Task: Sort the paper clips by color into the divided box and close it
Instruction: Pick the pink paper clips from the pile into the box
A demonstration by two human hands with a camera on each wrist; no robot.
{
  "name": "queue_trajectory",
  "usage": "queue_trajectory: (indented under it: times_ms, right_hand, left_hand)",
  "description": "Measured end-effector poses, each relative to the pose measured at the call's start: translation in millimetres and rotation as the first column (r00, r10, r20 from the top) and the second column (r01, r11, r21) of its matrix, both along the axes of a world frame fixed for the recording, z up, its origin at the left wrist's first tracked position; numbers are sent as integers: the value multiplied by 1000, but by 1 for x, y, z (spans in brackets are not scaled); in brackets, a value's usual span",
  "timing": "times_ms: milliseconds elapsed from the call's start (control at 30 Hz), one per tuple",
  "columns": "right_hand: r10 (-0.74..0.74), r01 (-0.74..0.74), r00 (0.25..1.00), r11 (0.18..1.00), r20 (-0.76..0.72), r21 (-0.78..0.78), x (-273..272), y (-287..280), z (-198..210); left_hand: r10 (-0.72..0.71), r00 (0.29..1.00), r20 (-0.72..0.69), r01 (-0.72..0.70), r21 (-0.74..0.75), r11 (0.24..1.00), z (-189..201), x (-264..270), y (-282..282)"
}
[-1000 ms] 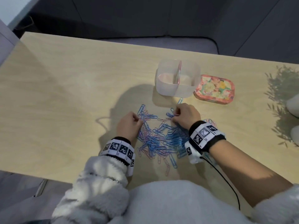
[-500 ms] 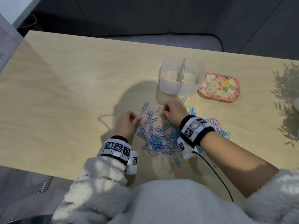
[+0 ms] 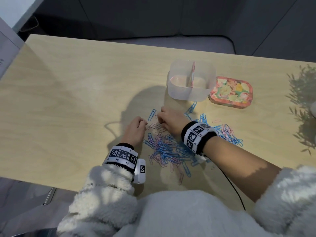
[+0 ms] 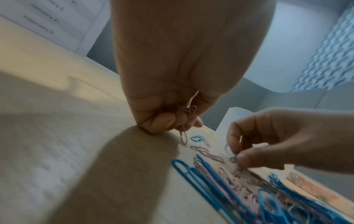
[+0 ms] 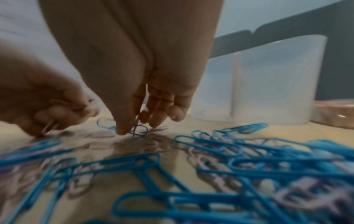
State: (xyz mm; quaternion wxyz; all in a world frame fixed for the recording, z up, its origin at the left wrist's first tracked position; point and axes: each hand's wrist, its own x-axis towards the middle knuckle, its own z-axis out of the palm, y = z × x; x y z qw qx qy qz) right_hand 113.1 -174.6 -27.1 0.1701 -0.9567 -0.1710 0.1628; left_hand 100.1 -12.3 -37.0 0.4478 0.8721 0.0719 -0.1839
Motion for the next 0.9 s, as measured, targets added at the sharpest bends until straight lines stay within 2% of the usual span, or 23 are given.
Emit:
queue_trajectory:
  times_ms: [67,167,233,300,367,433,500,667,733,833,900]
  right_hand:
    - [-141,143,990,985,-30,98,1,-12,3]
    - [-392,405,914,885,-99,231,4,-37,10]
    - [-454,467,884,865,-110,183,7,-50,9]
    - [-428,428,904,904,22,4,9,-51,7]
    - [-242,259,960,959,140,-118,13,-40,7]
    - [-54,68,990,992,126,-106,17,-21,5]
    - [73,-62,991,993,112,-101,18,-6,1]
    - [207,-183,968,969,141,-166,6,-11,-9]
    - [204,-188,974,970,101,-152,-2,-25,-8]
    - [23,-22,999,1000,-26,22,-6,-44,-1]
    - [-50,55,998,993,-46,100,-4,-49,2]
  left_hand:
    - [-61,998,17,60,62,996,1,0,-2]
    - [-113,993,41,106,154,982,2,-2,-5]
    - [-165,984,64,149,209,967,1,-1,-7]
    - [-232,968,91,201,270,942,-2,1,-9]
    - [-268,957,115,221,316,923,-2,2,-13]
    - [-294,947,131,232,354,906,-1,1,-16]
    - [-312,944,112,248,386,889,-1,0,-17]
    - [-392,913,118,306,439,845,-1,1,-18]
    - [-446,887,123,351,447,823,-2,1,-21]
    - [-504,855,124,407,443,799,-1,1,-28]
    - [-521,846,116,429,433,793,0,2,-32]
